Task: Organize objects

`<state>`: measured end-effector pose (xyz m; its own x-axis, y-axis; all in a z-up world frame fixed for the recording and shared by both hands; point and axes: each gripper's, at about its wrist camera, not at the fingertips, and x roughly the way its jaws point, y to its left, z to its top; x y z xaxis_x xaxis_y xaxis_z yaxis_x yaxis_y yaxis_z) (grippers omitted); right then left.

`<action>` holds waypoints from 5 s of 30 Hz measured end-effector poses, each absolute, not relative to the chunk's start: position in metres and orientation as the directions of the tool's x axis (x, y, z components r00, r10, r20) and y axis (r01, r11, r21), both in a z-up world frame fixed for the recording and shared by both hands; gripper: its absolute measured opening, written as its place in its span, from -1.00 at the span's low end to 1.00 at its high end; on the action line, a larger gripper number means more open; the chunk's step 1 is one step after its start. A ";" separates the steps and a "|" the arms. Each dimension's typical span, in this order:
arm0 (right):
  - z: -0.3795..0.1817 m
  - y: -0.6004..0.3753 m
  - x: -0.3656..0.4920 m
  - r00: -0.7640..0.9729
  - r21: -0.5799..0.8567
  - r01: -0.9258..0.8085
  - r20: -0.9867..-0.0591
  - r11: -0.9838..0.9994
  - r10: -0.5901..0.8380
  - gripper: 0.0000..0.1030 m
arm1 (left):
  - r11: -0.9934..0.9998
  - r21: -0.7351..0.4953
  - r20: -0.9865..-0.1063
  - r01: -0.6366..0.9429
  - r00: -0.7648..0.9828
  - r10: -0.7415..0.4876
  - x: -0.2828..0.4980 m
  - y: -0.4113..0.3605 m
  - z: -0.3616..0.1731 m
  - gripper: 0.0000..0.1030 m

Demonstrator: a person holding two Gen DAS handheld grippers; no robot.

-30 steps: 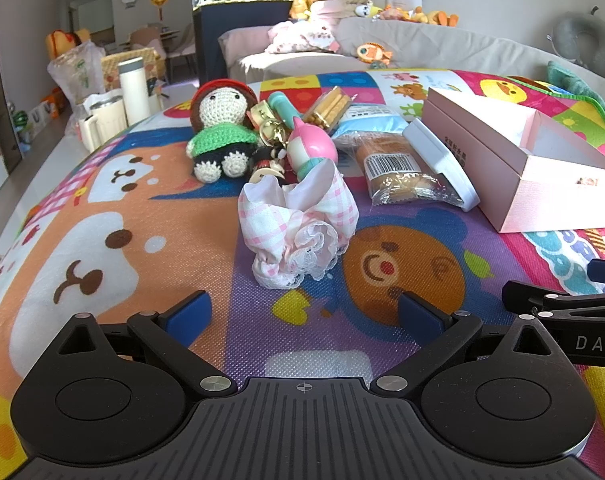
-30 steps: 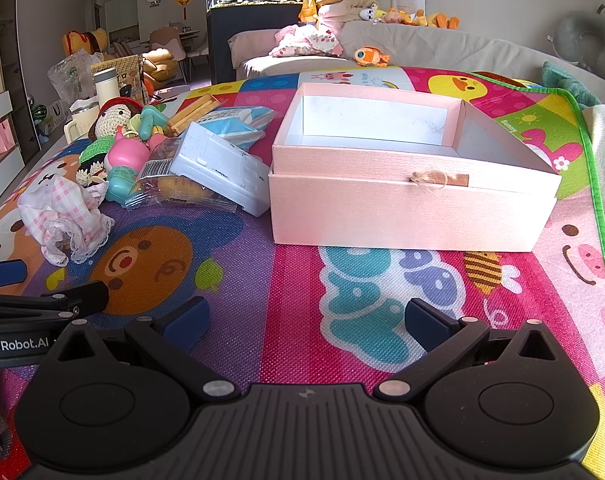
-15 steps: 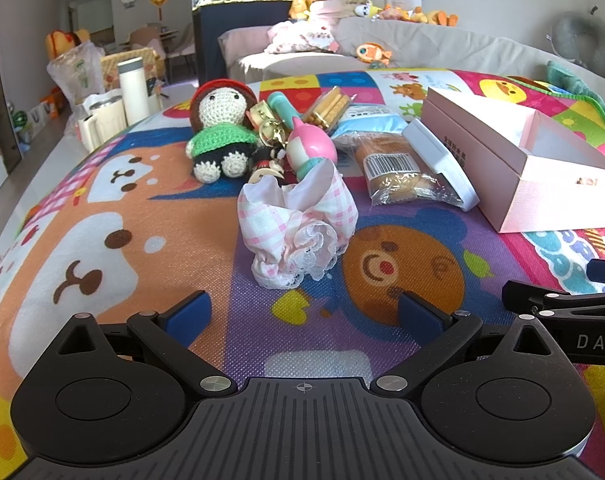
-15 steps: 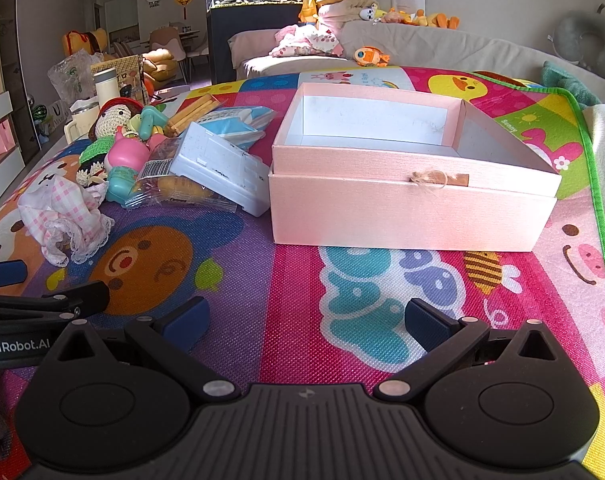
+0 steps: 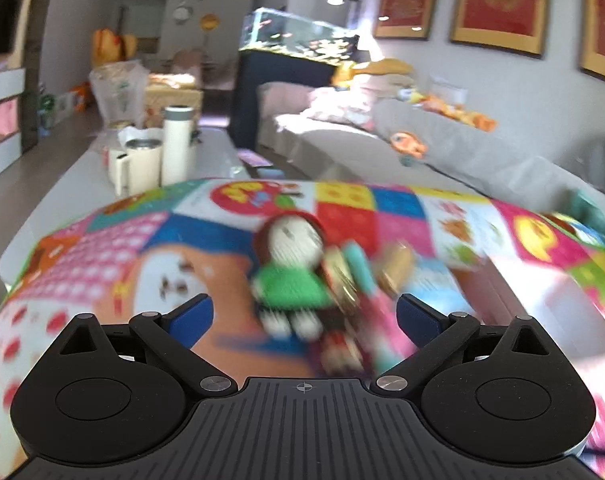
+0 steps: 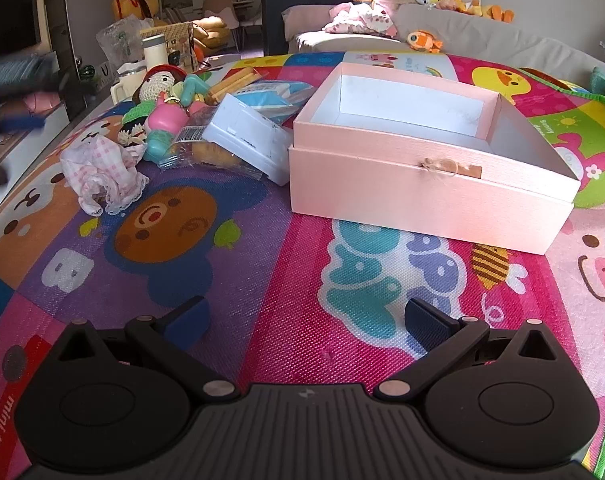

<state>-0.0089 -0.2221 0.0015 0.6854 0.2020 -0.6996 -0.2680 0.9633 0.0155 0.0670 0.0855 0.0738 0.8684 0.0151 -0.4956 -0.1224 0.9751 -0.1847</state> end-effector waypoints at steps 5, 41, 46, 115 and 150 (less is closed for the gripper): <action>0.002 -0.222 -0.009 0.684 0.014 -0.267 -0.701 0.964 0.200 1.00 | 0.964 -0.174 -0.638 -0.201 0.769 0.045 0.164 0.102 0.051 0.96; 0.033 -0.108 0.052 0.841 -0.390 -0.392 -0.519 0.833 0.152 -0.48 | 0.968 -0.242 -0.587 0.072 0.783 -0.205 -0.004 0.118 0.021 0.06; 0.037 -0.117 0.022 0.791 -0.339 -0.473 -0.570 0.813 0.223 -0.54 | 0.967 -0.242 -0.583 0.084 0.784 -0.215 -0.011 0.118 0.022 0.04; 0.109 -0.332 -0.022 0.908 0.076 -0.095 -0.402 0.993 0.117 -0.08 | 0.927 -0.244 -0.448 0.286 0.814 -0.369 -0.008 0.003 0.080 -0.11; 0.019 -0.260 -0.064 0.827 0.137 -0.276 -0.469 0.951 0.308 0.70 | 0.950 -0.289 -0.742 0.121 0.599 -0.302 0.252 -0.043 0.029 0.29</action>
